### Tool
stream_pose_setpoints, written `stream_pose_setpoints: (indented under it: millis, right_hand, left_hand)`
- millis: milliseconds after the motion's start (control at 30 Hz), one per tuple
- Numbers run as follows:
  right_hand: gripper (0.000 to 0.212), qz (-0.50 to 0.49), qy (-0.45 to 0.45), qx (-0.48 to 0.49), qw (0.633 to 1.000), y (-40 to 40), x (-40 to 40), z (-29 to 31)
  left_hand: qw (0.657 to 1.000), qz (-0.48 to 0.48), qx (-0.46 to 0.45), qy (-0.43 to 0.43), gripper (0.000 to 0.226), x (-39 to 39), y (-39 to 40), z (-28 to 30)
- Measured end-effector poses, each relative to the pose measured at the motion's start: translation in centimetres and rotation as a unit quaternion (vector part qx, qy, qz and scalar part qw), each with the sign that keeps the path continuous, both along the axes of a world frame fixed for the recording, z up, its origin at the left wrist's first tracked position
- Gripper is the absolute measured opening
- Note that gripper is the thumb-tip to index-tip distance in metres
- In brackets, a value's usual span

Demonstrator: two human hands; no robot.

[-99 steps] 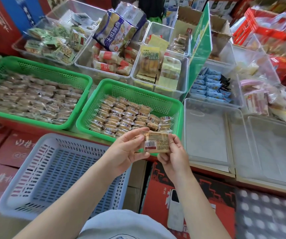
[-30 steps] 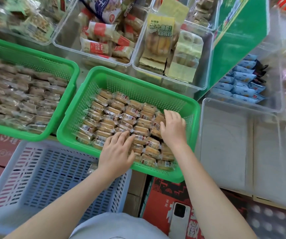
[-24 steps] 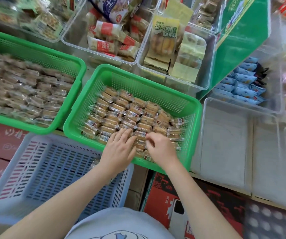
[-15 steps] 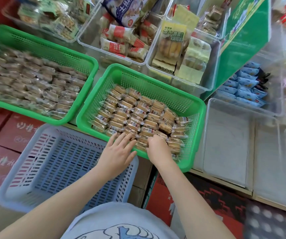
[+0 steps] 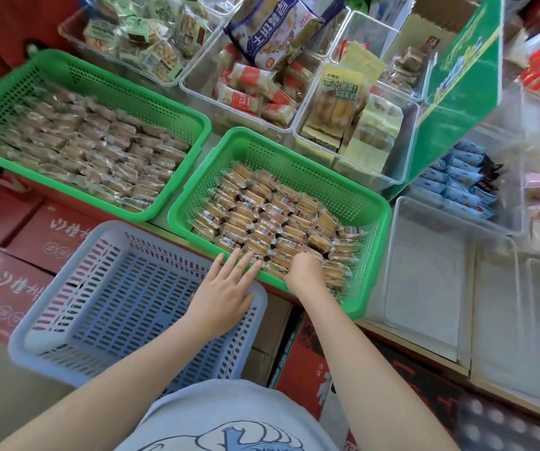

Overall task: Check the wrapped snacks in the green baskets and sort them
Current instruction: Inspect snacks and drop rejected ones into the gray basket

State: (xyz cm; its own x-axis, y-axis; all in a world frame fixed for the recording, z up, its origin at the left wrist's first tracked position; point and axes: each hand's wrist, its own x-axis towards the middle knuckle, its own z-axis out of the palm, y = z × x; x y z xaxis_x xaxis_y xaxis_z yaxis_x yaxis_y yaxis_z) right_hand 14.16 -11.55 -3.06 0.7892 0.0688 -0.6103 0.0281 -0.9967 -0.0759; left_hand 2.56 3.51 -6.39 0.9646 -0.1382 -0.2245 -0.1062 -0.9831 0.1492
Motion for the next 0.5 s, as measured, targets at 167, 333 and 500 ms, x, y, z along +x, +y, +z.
stream_pose_setpoints:
  millis: [167, 333, 500]
  right_hand:
    - [0.018, -0.035, 0.029, 0.029, 0.999, -0.3, 0.3, 0.4]
    - [0.023, -0.086, 0.056, 0.113, 0.988, -1.5, 0.6, 1.8]
    - [0.006, -0.130, 0.087, 0.242, 0.957, -3.6, -0.2, 5.4]
  left_hand:
    - [0.999, 0.005, -0.014, 0.038, 0.071, 0.0, -0.2, 0.5]
    - [0.997, 0.012, -0.030, 0.064, 0.073, 0.1, -0.1, 1.0]
    - [0.981, 0.054, -0.158, 0.102, 0.073, 1.0, 0.3, 3.3]
